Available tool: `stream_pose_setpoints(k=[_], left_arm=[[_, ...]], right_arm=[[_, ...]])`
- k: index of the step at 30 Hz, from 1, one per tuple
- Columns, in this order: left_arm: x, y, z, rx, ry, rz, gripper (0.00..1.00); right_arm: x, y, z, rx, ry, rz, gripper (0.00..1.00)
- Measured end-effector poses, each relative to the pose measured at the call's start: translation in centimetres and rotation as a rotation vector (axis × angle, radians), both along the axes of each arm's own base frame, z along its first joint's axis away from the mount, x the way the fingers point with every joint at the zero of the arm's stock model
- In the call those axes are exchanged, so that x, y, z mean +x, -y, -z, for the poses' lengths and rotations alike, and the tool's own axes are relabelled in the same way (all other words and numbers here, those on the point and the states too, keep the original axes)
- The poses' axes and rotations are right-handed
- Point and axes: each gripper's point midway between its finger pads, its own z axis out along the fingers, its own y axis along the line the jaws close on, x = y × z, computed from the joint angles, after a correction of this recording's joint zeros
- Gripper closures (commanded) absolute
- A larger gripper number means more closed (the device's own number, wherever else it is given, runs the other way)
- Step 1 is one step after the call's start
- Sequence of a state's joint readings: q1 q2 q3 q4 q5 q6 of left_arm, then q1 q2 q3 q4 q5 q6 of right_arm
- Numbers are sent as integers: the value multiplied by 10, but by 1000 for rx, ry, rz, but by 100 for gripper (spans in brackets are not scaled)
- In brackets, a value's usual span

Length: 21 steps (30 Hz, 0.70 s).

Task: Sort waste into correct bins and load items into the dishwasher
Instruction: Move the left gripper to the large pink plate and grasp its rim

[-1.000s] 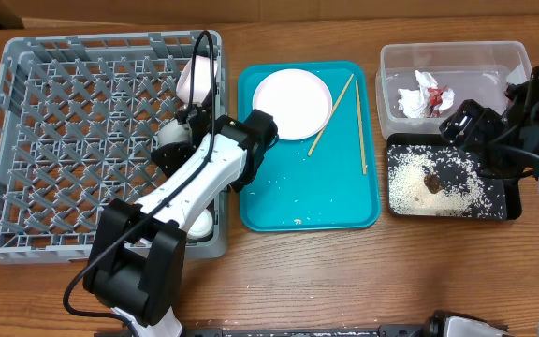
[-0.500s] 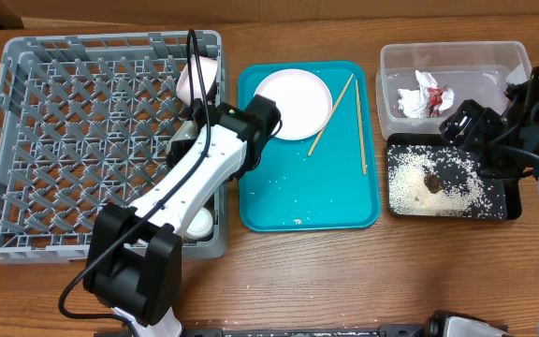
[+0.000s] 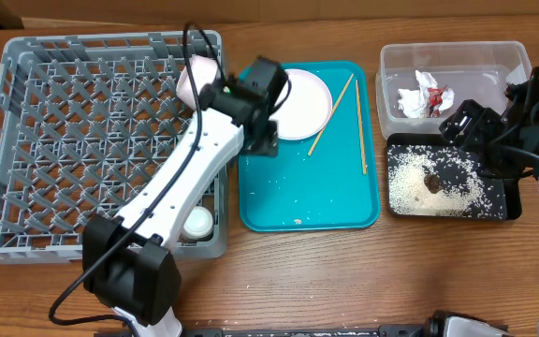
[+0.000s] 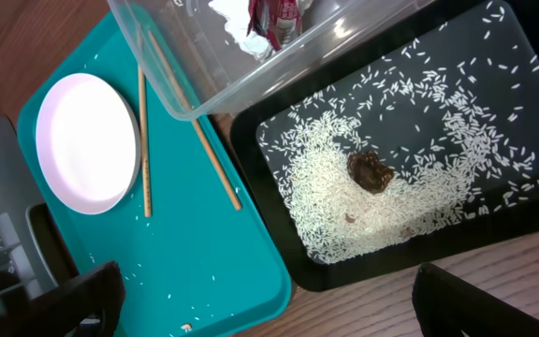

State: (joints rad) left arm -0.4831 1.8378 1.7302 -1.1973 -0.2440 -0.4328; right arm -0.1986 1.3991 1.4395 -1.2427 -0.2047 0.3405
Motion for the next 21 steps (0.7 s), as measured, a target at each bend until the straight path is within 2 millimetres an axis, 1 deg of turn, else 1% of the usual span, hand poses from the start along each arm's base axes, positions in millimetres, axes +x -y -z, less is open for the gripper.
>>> stream_pose_setpoints(k=[1,2,6,8,9,10,12,15,18,20,21], left_arm=[[4,6,-9,-27,19,12,0],[10,15,-23,-73,47,31,0],[32,43,-64,-219,165,76,0],[39,54,-71,-272,197,94,2],[41,60,-74,-303,207,107,10],[43,65,-75,-327,215,113,16],[47,72,-76,-365,228,118,15],[48,73,-62,-380,208,34,15],[54,70,-27,-362,159,-148,20],[59,68,5,-347,117,-281,24],[60,68,18,-340,101,-324,28]], right_arm=[[0,0,0,0,0,0,0],[0,0,0,0,0,0,0],[0,0,0,0,0,0,0],[0,0,0,0,0,0,0],[0,0,0,0,0,0,0],[0,0,0,0,-1,-1,0],[0,0,0,0,0,0,0],[0,0,0,0,0,0,0],[0,0,0,0,0,0,0],[0,0,0,0,-1,0,0],[0,0,0,0,0,0,0]])
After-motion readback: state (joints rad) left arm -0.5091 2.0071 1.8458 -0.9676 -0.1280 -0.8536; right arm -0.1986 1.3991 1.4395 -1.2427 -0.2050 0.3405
